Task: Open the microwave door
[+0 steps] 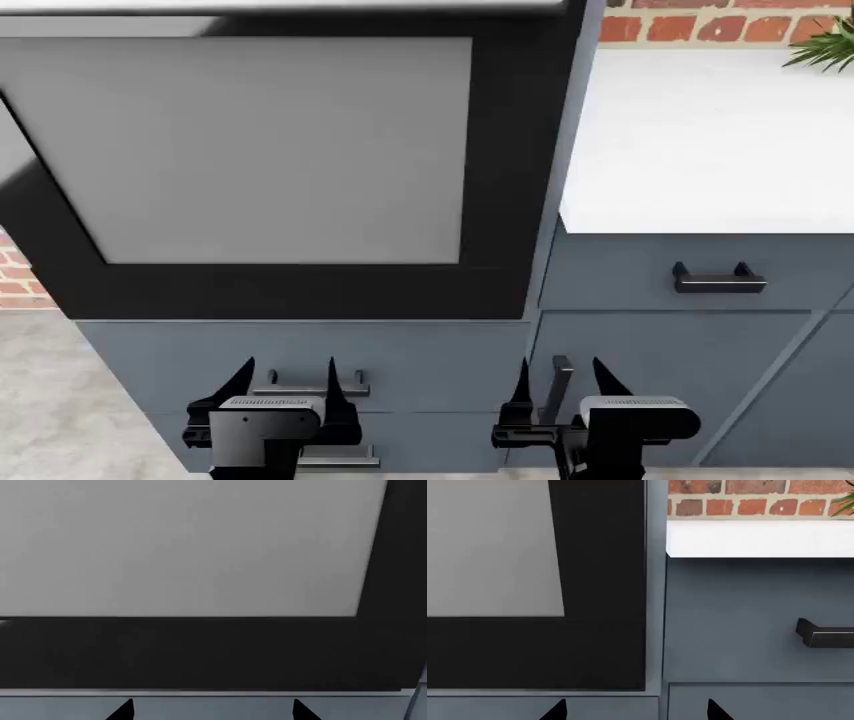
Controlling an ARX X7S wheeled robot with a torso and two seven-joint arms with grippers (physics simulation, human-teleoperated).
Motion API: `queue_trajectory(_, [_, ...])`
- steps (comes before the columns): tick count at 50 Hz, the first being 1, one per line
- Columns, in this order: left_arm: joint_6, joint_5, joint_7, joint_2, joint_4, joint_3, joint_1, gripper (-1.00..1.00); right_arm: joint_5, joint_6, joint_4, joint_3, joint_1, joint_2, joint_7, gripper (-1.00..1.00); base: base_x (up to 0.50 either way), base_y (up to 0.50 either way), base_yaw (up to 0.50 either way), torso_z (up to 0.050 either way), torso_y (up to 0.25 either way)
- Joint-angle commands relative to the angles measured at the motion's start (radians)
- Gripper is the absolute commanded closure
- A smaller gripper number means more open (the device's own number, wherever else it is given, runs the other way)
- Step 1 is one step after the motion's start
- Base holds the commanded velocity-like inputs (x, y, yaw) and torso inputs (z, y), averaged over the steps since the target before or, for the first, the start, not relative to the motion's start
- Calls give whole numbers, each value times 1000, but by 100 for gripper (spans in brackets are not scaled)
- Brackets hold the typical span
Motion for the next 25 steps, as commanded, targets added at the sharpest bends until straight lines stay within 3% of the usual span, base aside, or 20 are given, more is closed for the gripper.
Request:
queue_trajectory(1, [-1, -18, -18, -16, 3, 17, 1, -100, 14, -3, 1, -20, 0, 16, 21, -100, 0, 0, 0, 0, 0])
queue_trajectory(9, [-17, -46, -45, -43, 84, 47, 26, -100, 49, 14, -27, -43, -5, 43, 46, -100, 0, 0, 0, 2, 0])
queue_trajectory(19, [-232, -62, -87, -70, 310, 65, 33, -100, 47, 270, -370, -60, -22, 95, 72, -100, 0, 0, 0, 50, 0])
queue_trajectory(25, [-472, -95, -98, -94, 495, 60, -43, -100, 94, 507, -583, -24, 50, 133, 69, -100, 0, 0, 0, 50, 0])
